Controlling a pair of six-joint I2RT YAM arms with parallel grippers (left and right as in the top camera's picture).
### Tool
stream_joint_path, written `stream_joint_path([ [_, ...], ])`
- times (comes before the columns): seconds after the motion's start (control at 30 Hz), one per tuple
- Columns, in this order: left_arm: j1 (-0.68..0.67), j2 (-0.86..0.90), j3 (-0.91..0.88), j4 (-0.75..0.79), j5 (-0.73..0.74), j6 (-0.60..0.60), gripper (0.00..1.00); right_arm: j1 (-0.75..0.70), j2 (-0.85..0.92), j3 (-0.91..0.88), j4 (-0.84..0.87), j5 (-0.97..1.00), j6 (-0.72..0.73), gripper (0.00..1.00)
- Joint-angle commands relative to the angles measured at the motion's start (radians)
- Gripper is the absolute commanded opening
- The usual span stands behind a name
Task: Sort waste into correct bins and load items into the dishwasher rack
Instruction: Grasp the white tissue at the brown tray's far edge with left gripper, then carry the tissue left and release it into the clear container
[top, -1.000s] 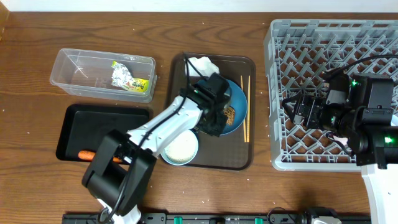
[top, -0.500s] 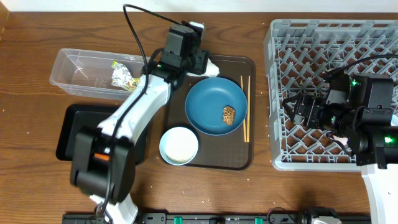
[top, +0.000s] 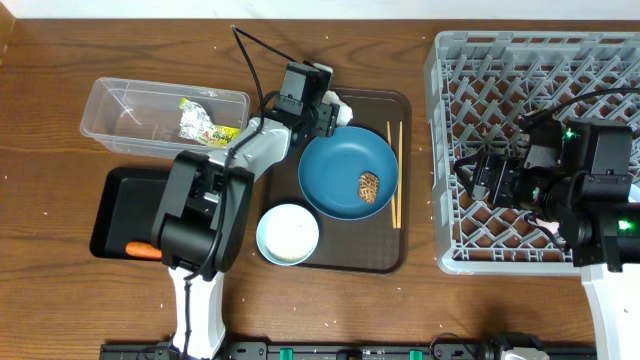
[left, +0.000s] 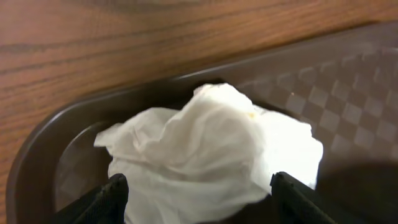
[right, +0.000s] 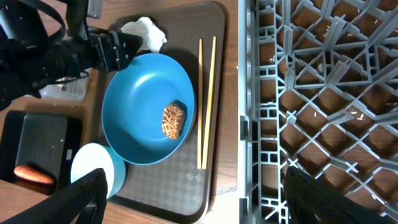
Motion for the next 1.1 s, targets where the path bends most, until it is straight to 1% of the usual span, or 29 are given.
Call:
stream_joint_path([
  [0.0, 0.000, 0.051, -0.002, 0.011, -0.016, 0.024, 0.74, 0.011, 0.001, 0.005, -0.004, 0.010, -0.010, 0.84],
  [0.07, 0.001, 0.066, -0.002, 0.013, -0.016, 0.024, 0.63, 0.011, 0.001, 0.005, -0.005, 0.011, -0.010, 0.84],
  [0.17, 0.001, 0.071, -0.002, 0.018, -0.016, 0.024, 0.38, 0.011, 0.001, 0.005, -0.007, 0.011, -0.010, 0.84],
  [0.2, 0.001, 0.071, -0.001, 0.023, -0.016, 0.024, 0.33, 0.011, 0.001, 0.005, -0.009, 0.011, -0.010, 0.84],
  [0.3, 0.001, 0.066, 0.006, 0.018, -0.016, 0.019, 0.11, 0.011, 0.001, 0.005, -0.010, 0.011, -0.010, 0.84],
  [0.33, 0.001, 0.058, 0.006, 0.017, -0.016, 0.009, 0.06, 0.011, 0.001, 0.005, -0.010, 0.011, -0.010, 0.84],
  [0.5, 0.001, -0.047, 0.007, -0.028, -0.016, -0.017, 0.06, 0.011, 0.001, 0.005, -0.013, 0.011, -0.010, 0.84],
  [0.63, 0.003, -0.191, 0.007, -0.127, -0.031, -0.017, 0.06, 0.011, 0.001, 0.005, -0.016, 0.011, -0.018, 0.84],
  [0.77, 0.021, -0.330, 0.007, -0.267, -0.140, -0.026, 0.06, 0.011, 0.001, 0.005, -0.016, 0.011, -0.021, 0.84],
  [0.93, 0.091, -0.421, 0.007, -0.459, -0.325, -0.124, 0.06, 0.011, 0.001, 0.005, -0.016, 0.011, -0.025, 0.84],
  [1.0, 0.140, -0.423, 0.006, -0.509, -0.334, -0.127, 0.06, 0.011, 0.001, 0.005, -0.016, 0.011, -0.025, 0.84],
  [1.07, 0.190, -0.412, -0.002, -0.520, -0.333, -0.139, 0.06, 0.011, 0.001, 0.005, -0.016, 0.011, -0.025, 0.84],
])
